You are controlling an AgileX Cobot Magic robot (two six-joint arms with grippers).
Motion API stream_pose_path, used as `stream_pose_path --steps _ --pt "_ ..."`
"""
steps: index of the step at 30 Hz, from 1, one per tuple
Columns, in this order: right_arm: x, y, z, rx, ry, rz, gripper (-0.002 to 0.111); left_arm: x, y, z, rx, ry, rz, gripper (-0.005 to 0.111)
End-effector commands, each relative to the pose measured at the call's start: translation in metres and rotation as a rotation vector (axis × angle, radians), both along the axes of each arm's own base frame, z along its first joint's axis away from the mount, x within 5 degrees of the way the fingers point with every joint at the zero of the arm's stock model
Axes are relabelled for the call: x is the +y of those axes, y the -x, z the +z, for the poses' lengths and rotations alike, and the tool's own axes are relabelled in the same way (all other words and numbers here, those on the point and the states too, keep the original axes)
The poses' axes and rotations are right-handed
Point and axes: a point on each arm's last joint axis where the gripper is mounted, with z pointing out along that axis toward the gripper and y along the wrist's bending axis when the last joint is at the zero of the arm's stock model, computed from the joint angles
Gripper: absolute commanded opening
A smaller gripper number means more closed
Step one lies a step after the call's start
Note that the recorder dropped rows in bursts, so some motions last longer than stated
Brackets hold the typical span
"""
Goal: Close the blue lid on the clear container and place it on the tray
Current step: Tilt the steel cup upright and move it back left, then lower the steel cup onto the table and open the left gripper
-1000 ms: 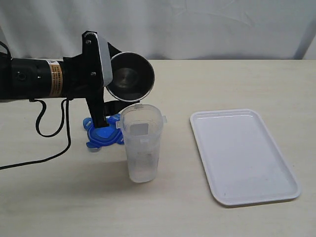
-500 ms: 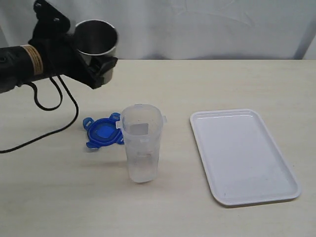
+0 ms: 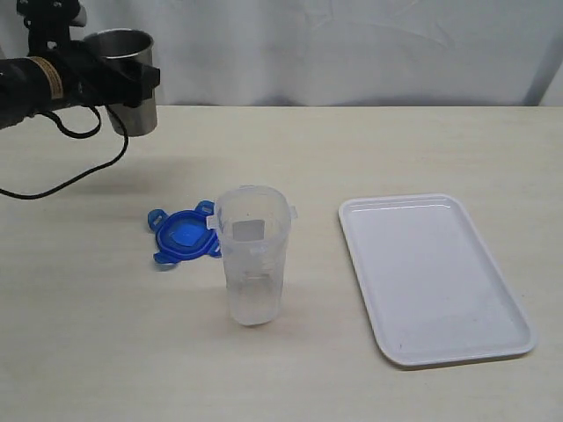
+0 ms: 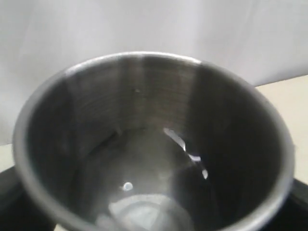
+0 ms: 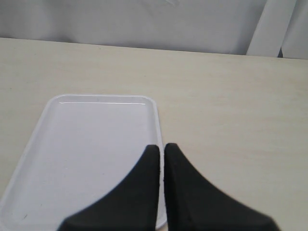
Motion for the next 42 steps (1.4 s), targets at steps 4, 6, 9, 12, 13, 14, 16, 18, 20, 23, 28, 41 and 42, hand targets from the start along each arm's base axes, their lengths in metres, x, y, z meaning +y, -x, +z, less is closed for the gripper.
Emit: stream_pose_path --steps 4,6,9,12,13,14,16,18,20,23,28,41,42 --pt "0.000 0.000 0.000 -0.004 0.006 -0.001 0.004 -0.005 -0.034 -0.035 -0.086 0.105 -0.066 0.000" --pt "0.000 0.000 0.000 -0.004 0.006 -0.001 0.004 -0.003 -0.043 -0.056 -0.041 0.060 -0.056 0.000" --pt "0.000 0.000 0.000 -0.004 0.006 -0.001 0.004 0.000 -0.047 -0.073 -0.028 0.027 -0.065 0.000" --pt "0.000 0.000 0.000 -0.004 0.006 -0.001 0.004 0.001 -0.048 -0.088 -0.055 -0.047 -0.102 0.000" --pt "0.000 0.000 0.000 -0.004 0.006 -0.001 0.004 0.003 -0.048 -0.091 -0.062 -0.050 -0.109 0.000" --pt "0.000 0.000 0.000 -0.004 0.006 -0.001 0.004 0.003 -0.048 -0.094 -0.065 -0.043 -0.112 0.000" --pt "0.000 0.000 0.000 -0.004 0.006 -0.001 0.004 0.003 -0.048 -0.101 -0.078 -0.007 -0.105 0.000" --pt "0.000 0.000 0.000 -0.004 0.006 -0.001 0.004 0.003 -0.049 -0.104 -0.080 0.010 -0.092 0.000" --pt "0.000 0.000 0.000 -0.004 0.006 -0.001 0.004 0.004 -0.048 -0.105 -0.075 0.011 -0.090 0.000" --pt "0.000 0.000 0.000 -0.004 0.006 -0.001 0.004 0.003 -0.048 -0.105 -0.076 0.020 -0.089 0.000" --pt "0.000 0.000 0.000 -0.004 0.006 -0.001 0.004 0.004 -0.049 -0.105 -0.072 0.030 -0.075 0.014" --pt "0.000 0.000 0.000 -0.004 0.006 -0.001 0.004 0.006 -0.049 -0.106 -0.059 0.026 -0.062 0.100" --pt "0.000 0.000 0.000 -0.004 0.006 -0.001 0.004 0.006 -0.049 -0.106 -0.059 0.026 -0.062 0.100"
